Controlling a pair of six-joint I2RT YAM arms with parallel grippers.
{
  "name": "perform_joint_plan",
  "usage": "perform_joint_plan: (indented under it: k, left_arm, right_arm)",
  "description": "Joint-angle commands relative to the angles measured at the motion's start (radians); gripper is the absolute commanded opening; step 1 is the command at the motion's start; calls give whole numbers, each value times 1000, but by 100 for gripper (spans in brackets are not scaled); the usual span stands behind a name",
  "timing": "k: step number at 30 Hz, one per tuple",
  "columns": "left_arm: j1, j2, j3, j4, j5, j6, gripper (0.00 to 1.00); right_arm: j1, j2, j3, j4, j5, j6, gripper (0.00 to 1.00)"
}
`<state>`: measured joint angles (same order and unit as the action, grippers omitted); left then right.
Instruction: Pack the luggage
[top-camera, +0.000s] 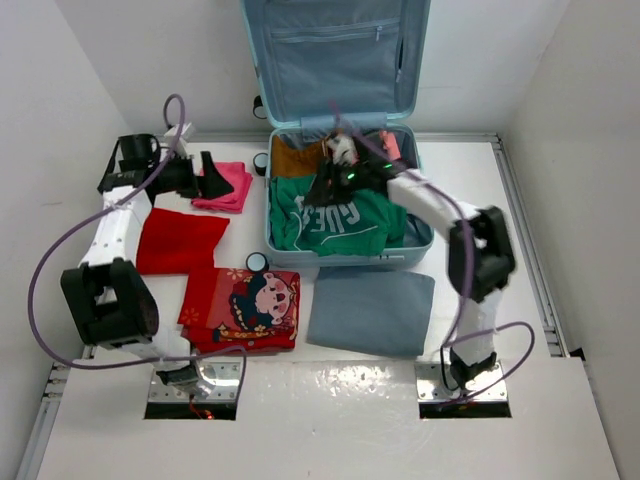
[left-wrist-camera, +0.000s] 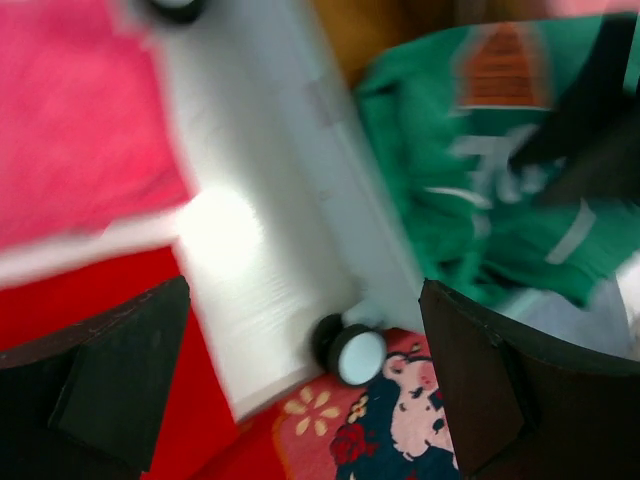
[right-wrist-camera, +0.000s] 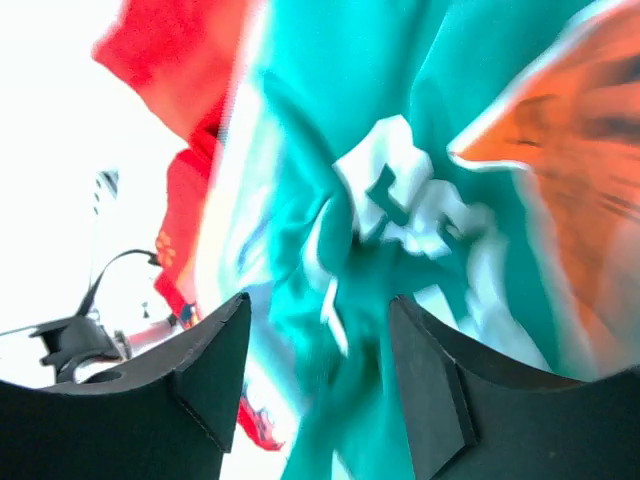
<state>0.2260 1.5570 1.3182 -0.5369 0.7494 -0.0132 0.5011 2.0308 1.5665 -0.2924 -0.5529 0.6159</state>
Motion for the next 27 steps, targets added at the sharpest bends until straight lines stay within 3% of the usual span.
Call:
perform_joint_plan:
  k: [1,2,3,6,7,10,12,19,27]
  left_arm:
    - [-117,-103,4,89,215,111,97]
    - [-149,-115,4,98,215,111,96]
    - [-181,-115,4,98,215,133,94]
    - [-339,-88,13,98,186,144,80]
    - [-417,-72,24,110,171,153,71]
    - [-519,12,55,141,160,122,57]
    - [-612,58,85,176,169,105,48]
    - [-801,259,191,261,145,-4,45]
    - [-850,475,285,295,-168,-94,39]
  right_arm:
    - [-134,-240,15,-52,-59,-162,55]
    - [-148,-277,12,-98,-67,-197,51]
    - [-162,-309,7,-120,-74,-212,41]
    - [-213,-371,-57,-230,-107,-323,21]
    - [-225,-379,-77,-249,-107,-346,17]
    - [-233,-428,-190,-321,-98,-445,6]
    - [-265,-474,-270,-320,-56,-440,5]
    - [-406,-578,-335,-355,-24,-455,5]
    - [-495,-633,-321,-405,1,-467,5]
